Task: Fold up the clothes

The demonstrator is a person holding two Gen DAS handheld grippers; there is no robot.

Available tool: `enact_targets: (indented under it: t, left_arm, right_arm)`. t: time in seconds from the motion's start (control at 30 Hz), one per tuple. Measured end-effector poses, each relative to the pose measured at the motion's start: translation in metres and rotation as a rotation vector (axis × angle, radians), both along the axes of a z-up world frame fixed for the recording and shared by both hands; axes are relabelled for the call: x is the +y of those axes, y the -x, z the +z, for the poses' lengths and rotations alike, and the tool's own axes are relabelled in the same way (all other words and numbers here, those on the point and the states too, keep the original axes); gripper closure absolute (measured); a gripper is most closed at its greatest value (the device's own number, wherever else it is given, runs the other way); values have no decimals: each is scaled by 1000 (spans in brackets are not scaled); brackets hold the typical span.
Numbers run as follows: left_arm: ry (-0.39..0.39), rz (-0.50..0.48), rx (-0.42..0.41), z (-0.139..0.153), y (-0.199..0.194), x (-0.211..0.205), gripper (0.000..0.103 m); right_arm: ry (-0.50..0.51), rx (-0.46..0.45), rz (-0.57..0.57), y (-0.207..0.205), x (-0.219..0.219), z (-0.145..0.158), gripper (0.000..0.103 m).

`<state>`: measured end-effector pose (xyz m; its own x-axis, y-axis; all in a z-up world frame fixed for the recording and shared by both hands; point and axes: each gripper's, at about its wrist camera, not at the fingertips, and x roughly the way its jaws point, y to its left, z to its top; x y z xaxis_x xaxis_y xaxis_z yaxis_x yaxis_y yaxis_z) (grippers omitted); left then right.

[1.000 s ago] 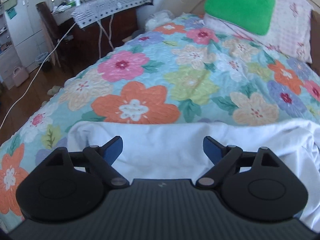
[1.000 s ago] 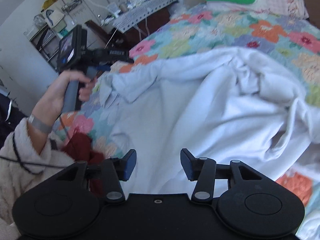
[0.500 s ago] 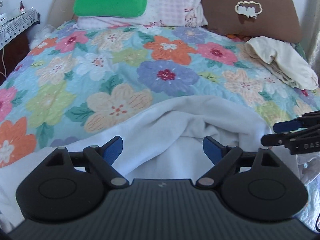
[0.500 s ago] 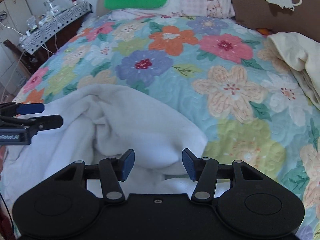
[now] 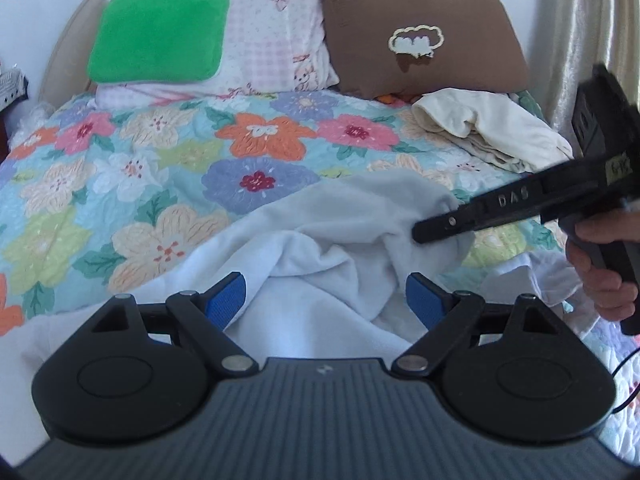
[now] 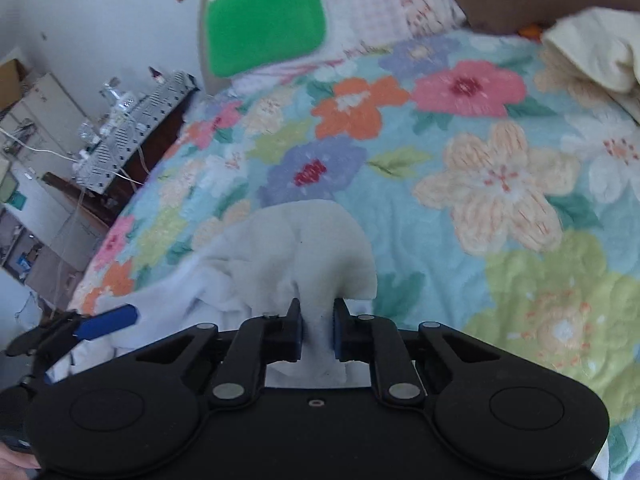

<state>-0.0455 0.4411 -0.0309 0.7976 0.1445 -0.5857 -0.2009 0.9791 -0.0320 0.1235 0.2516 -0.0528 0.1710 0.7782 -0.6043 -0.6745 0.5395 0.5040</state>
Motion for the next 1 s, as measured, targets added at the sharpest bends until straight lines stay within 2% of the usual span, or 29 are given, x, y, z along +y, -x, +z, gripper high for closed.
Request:
enact_targets:
  t: [0.07, 0.13, 0.17, 0.23, 0.3, 0.5, 0.53, 0.57, 0.6, 0.63, 0.67, 0.73, 0.77, 0.87, 0.93, 1.0]
  left_arm:
    - [-95, -6, -4, 2, -1, -13, 16]
    - [-186, -18, -35, 6, 1, -25, 16]
    - [-202, -39, -44, 8, 3, -28, 16]
    - [-188, -76, -22, 12, 3, -32, 16]
    - [-165, -74, -23, 16, 7, -32, 16]
    - [-139, 49, -78, 27, 11, -14, 17]
    - [-122, 66, -98, 28, 13, -10, 37]
    - [-83, 69, -92, 30, 14, -4, 52]
    - [-45, 75, -73, 33, 15, 0, 82]
    - [-8, 81, -51, 35, 16, 5, 90]
    - [-20, 83, -58, 38, 19, 5, 90]
    - [-93, 106, -65, 41, 23, 3, 90]
    - [-99, 121, -66, 43, 25, 5, 91]
    - [-49, 206, -72, 44, 32, 23, 92]
    - [-19, 276, -63, 38, 35, 38, 92]
    - [4, 319, -54, 28, 38, 53, 92]
  right_arm:
    - [-61, -7, 50, 9, 5, 21, 87]
    - [-63, -19, 88, 20, 12, 37, 86]
    - [-64, -20, 105, 24, 15, 44, 86]
    - [-131, 25, 171, 30, 18, 53, 88]
    - [-145, 30, 215, 37, 22, 60, 89]
    - [-157, 37, 305, 56, 30, 74, 89]
    - [-159, 47, 308, 58, 29, 73, 89]
    - [-160, 56, 311, 60, 29, 72, 89]
    - [-173, 76, 313, 60, 26, 70, 89]
    - [-194, 98, 322, 59, 25, 68, 89]
    - [-217, 119, 332, 57, 24, 65, 89]
    - [-256, 144, 327, 51, 21, 60, 89]
    - [-266, 161, 314, 48, 20, 58, 89]
    - [-284, 174, 237, 38, 11, 53, 84]
    - [-231, 123, 190, 34, 7, 50, 83]
    - [-159, 78, 156, 30, 4, 43, 77]
